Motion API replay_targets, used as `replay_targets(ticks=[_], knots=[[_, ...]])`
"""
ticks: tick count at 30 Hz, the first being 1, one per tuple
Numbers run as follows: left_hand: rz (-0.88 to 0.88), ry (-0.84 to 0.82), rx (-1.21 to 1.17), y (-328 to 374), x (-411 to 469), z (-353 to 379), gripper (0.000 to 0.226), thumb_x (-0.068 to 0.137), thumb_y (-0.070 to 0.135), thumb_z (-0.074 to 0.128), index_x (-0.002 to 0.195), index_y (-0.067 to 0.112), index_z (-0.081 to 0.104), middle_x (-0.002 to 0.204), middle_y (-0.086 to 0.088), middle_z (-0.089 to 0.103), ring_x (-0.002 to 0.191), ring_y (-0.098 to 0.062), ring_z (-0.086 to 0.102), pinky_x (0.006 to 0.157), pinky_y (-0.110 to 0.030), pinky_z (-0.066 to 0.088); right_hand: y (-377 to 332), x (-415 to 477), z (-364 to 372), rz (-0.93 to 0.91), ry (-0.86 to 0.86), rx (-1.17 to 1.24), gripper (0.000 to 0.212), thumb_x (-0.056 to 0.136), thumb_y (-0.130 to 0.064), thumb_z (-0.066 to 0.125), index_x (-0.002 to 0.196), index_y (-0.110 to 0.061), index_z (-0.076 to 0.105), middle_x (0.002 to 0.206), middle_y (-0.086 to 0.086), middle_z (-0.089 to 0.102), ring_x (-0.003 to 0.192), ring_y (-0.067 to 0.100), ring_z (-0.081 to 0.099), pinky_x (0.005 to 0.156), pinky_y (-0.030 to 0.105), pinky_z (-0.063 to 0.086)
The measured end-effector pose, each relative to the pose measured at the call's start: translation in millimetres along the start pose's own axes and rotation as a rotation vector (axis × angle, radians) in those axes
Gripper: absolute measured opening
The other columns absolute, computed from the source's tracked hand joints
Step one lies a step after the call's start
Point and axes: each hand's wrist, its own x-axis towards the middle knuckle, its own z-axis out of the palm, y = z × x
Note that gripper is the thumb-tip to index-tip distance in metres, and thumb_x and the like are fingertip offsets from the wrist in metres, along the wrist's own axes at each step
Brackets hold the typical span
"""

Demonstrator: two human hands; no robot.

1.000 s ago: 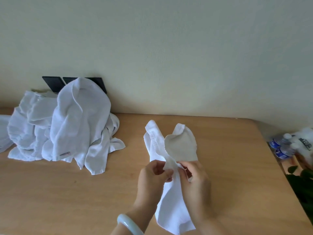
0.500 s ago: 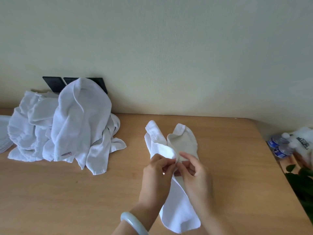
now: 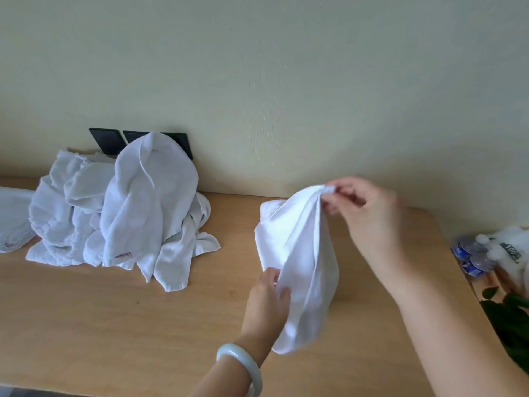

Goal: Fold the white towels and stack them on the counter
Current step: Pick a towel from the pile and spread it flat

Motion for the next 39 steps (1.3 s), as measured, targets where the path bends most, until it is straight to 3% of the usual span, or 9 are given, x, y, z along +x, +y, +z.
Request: replay_targets(ticks=[4,6,10,13,21,26,29,34,39], knots=[[-0.169,-0.02,-0.033,-14,10,-20,0.031,0.086,0.026,0.059,0.061,0.013,0.046,0.054,0.001,0.044,0.053,-0.017,0.035,0.05,-0.027,0.031,-20,48,-28,-0.014,0.063,0.172,0.018,0.08,-0.005,0.072,0.079,-0.023,0.07,0.072,0.0,0.073,0.064,0.018,0.072,0.071,0.034,0.057],[-0.29,-0.003,-0.145,-6,25,-53,0.033,0.089,0.029,0.06,0.064,0.007,0.058,0.048,-0.002,0.051,0.044,-0.018,0.044,0.046,-0.022,0.038,-19,67,-38,-0.002,0.044,0.165,0.017,0.08,-0.002,0.071,0.08,-0.019,0.07,0.073,0.005,0.072,0.064,0.02,0.071,0.069,0.033,0.057],[-0.241,0.106,-0.407,38,59,-134,0.014,0.094,0.007,0.058,0.083,0.0,0.062,0.059,-0.02,0.06,0.035,-0.018,0.055,0.036,-0.022,0.046,-3,95,-63,0.12,0.078,0.199,0.011,0.082,0.004,0.068,0.085,-0.007,0.069,0.067,0.007,0.07,0.059,0.017,0.069,0.063,0.028,0.058],[-0.153,0.226,-0.454,89,70,-189,0.021,0.091,-0.008,0.05,0.091,0.005,0.066,0.067,-0.015,0.065,0.039,-0.014,0.06,0.041,-0.021,0.052,1,104,-86,0.171,0.127,0.257,0.012,0.082,0.005,0.069,0.082,-0.006,0.066,0.056,0.0,0.067,0.054,0.015,0.066,0.059,0.025,0.058],[0.177,0.238,-0.408,213,55,-283,0.025,0.08,-0.008,0.056,0.085,0.008,0.074,0.065,-0.007,0.059,0.048,-0.015,0.047,0.043,-0.016,0.044,-30,120,-147,0.091,0.077,0.251,0.008,0.086,0.002,0.066,0.079,-0.003,0.067,0.058,0.007,0.067,0.05,0.017,0.062,0.051,0.025,0.056],[0.04,0.051,-0.205,214,85,-295,0.026,0.085,-0.012,0.05,0.09,0.005,0.069,0.07,-0.009,0.053,0.043,-0.013,0.045,0.034,-0.015,0.031,-18,122,-142,0.143,-0.015,0.074,0.01,0.086,-0.003,0.068,0.076,-0.004,0.068,0.056,0.008,0.064,0.043,0.012,0.056,0.04,0.022,0.048],[-0.093,0.023,-0.168,205,113,-280,0.027,0.091,-0.014,0.043,0.09,0.002,0.065,0.073,-0.01,0.056,0.034,-0.007,0.053,0.035,-0.014,0.044,6,128,-121,0.28,-0.072,0.015,0.006,0.087,-0.008,0.069,0.082,-0.005,0.067,0.051,0.006,0.064,0.039,0.011,0.057,0.037,0.019,0.044],[-0.147,0.044,-0.475,218,150,-274,0.021,0.096,-0.007,0.05,0.08,0.003,0.058,0.053,-0.005,0.063,0.04,-0.01,0.061,0.039,-0.016,0.05,8,151,-100,0.39,-0.018,0.25,0.006,0.089,-0.001,0.063,0.093,0.003,0.061,0.048,0.004,0.065,0.04,0.013,0.062,0.04,0.023,0.052],[0.032,0.07,-0.66,233,135,-289,0.015,0.088,-0.012,0.059,0.081,0.001,0.062,0.084,-0.007,0.063,0.08,-0.015,0.062,0.056,-0.018,0.057,-9,144,-118,0.273,0.049,0.409,0.009,0.089,0.0,0.062,0.081,-0.006,0.061,0.059,0.007,0.07,0.053,0.017,0.068,0.052,0.024,0.055]])
